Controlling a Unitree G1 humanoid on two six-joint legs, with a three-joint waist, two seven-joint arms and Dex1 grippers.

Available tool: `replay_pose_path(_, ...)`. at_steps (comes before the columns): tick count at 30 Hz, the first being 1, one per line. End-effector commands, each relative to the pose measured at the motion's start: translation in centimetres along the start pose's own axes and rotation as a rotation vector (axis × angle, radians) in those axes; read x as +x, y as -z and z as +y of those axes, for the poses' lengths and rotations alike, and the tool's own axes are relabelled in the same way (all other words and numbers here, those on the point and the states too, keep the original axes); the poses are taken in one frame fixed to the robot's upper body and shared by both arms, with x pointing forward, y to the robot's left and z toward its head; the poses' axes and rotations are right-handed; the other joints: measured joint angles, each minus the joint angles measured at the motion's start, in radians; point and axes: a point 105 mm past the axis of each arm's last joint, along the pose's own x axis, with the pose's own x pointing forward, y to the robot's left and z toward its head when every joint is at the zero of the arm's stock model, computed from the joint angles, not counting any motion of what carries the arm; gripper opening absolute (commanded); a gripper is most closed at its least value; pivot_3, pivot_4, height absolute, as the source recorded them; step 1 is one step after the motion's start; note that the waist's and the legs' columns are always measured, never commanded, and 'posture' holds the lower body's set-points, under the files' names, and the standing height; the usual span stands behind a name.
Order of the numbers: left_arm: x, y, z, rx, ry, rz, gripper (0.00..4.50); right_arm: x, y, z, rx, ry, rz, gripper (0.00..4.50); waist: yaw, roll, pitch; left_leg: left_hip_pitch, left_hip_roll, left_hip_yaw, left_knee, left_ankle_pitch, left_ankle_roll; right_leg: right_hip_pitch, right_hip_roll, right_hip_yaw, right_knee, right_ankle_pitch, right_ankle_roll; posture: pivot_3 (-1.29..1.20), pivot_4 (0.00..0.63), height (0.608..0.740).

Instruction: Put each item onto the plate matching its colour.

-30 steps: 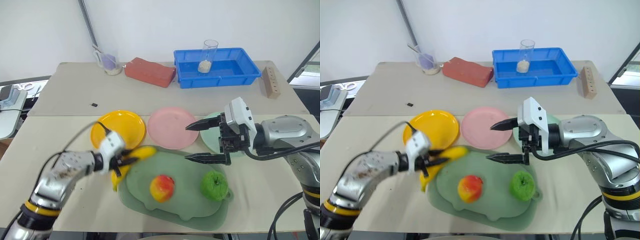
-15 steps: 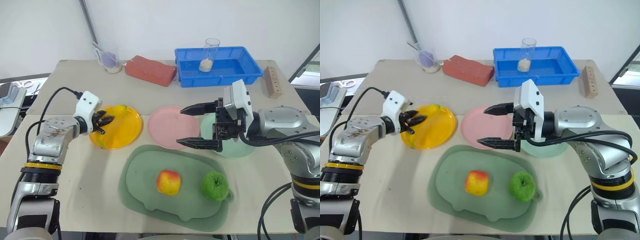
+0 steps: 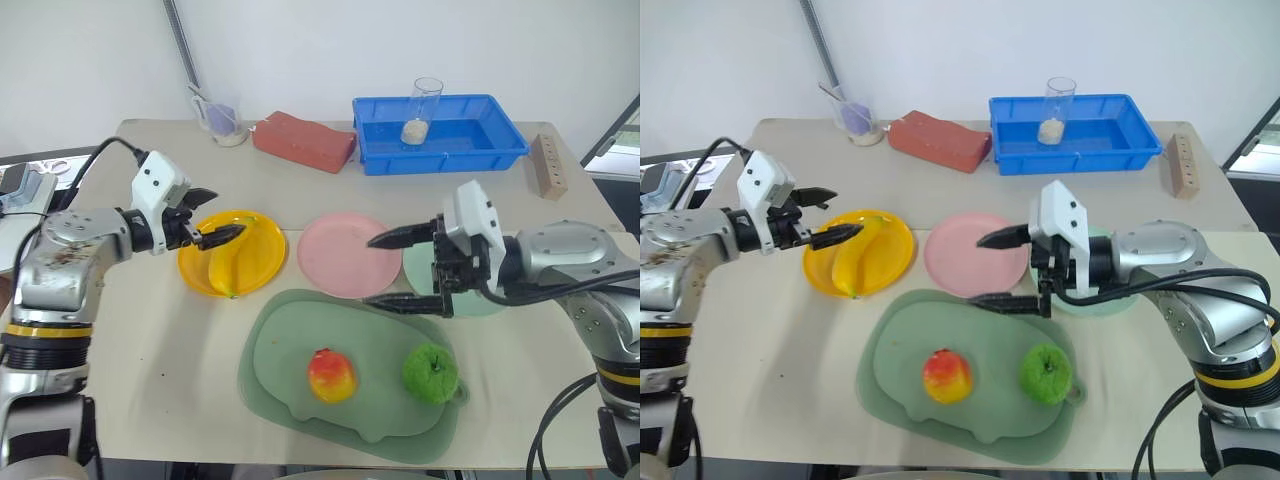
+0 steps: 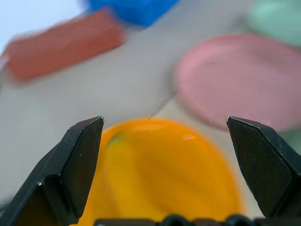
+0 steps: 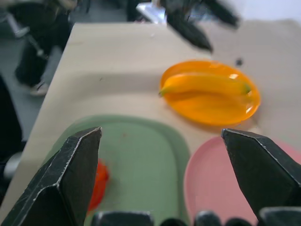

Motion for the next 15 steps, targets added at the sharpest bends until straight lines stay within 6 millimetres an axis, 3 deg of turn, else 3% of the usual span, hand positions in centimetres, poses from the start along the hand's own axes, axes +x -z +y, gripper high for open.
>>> replay_pose_path(1,1.0,-1.6,-5.1,0.110,0.250,-0.078,4.45,0.3,-0.6,0.4,-0.046,-0.038,-0.015,4.50,0.000,0.001,0.000,0.000,0.000,0.000,0.000,0.000,0.000,0.000,0.000,0.000,0.000,0.000,0.000,0.00,0.150,0.740)
replay_pose_path(6,1.3,-1.2,-12.4,0.162,0.549,-0.123,4.45,-0.6,-0.3,1.6,-0.031,-0.082,0.026,4.50,0.003,0.000,0.000,-0.001,0.000,0.000,0.001,0.000,0.000,0.000,0.000,0.000,0.000,0.000,0.000,0.00,0.150,0.740)
replay_pose_path(9,1.8,-0.5,-14.3,0.189,0.644,-0.138,4.45,-1.3,0.4,2.9,-0.025,-0.113,0.083,4.50,0.008,-0.001,0.001,-0.001,0.000,0.000,0.001,0.000,0.000,0.001,0.000,0.000,-0.001,0.000,0.000,0.00,0.150,0.740)
replay_pose_path(15,3.5,1.2,-15.9,0.247,0.776,-0.168,4.45,-3.5,1.3,5.1,0.043,-0.118,0.194,4.50,0.005,-0.001,0.001,-0.001,0.000,0.000,0.004,0.000,0.000,0.001,0.000,0.000,-0.002,0.000,0.000,0.00,0.150,0.740)
